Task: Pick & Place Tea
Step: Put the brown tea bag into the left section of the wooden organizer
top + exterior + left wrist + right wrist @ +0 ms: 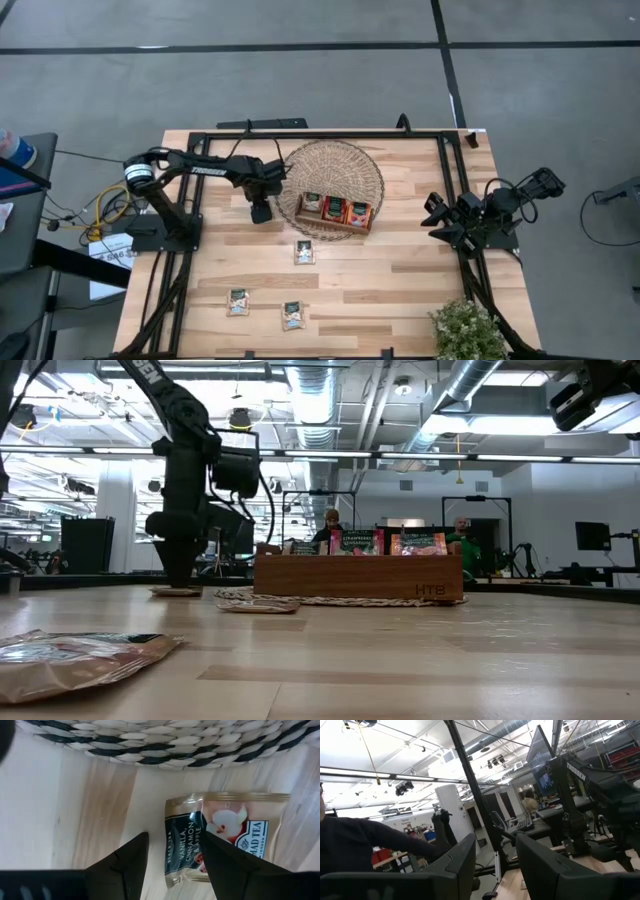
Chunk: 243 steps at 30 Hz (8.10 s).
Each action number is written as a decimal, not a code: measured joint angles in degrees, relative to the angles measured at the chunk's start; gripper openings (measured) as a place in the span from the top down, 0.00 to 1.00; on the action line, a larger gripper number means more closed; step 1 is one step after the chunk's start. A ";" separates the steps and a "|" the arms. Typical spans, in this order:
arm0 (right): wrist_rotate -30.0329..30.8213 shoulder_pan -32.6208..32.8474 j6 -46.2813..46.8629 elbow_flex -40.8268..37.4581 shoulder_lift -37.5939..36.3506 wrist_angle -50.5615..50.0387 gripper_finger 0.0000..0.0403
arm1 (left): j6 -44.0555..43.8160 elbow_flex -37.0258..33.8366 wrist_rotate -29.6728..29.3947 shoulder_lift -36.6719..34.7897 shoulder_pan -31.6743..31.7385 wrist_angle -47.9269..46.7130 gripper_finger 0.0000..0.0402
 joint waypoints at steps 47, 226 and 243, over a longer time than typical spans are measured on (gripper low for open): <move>0.28 -0.02 -1.46 0.00 0.00 0.00 0.67 | 10.01 31.23 -33.79 -9.36 -21.56 -14.74 1.00; -9.01 0.11 -0.04 0.00 0.02 -0.04 0.67 | -21.35 32.66 -13.61 17.00 -34.34 -8.50 0.62; -8.98 0.11 -0.04 0.00 0.02 -0.02 0.67 | -20.74 24.00 -12.54 16.52 -33.70 1.29 0.71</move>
